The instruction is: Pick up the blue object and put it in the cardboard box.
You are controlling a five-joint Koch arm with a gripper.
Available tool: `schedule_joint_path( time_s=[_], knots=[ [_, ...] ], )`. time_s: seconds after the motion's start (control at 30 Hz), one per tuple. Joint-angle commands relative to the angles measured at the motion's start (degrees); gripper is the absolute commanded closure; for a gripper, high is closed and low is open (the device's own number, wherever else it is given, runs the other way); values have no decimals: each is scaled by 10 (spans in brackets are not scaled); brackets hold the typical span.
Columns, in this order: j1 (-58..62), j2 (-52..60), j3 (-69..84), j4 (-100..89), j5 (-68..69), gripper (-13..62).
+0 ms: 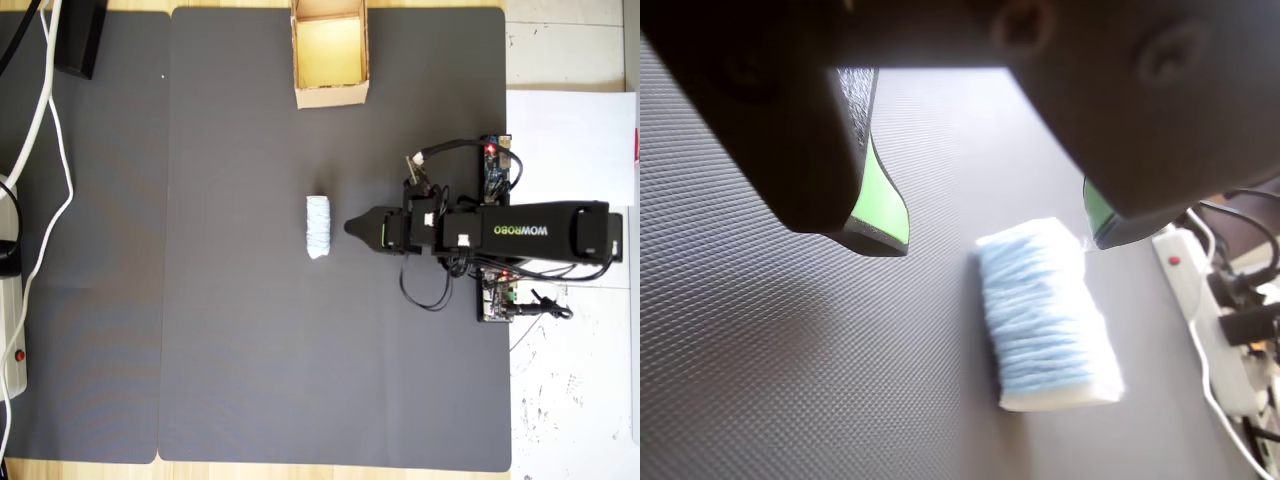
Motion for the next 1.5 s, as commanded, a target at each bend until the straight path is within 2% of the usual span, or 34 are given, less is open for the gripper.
schedule_joint_path(
  time_s=[0.0,0.5,1.13,1.47],
  knots=[
    [-11,46,-58,20,2,148],
    [-16,-5,-221,235,7,159],
    [-35,-253,-416,318,11,163],
    [-33,-339,-490,343,16,164]
  ],
)
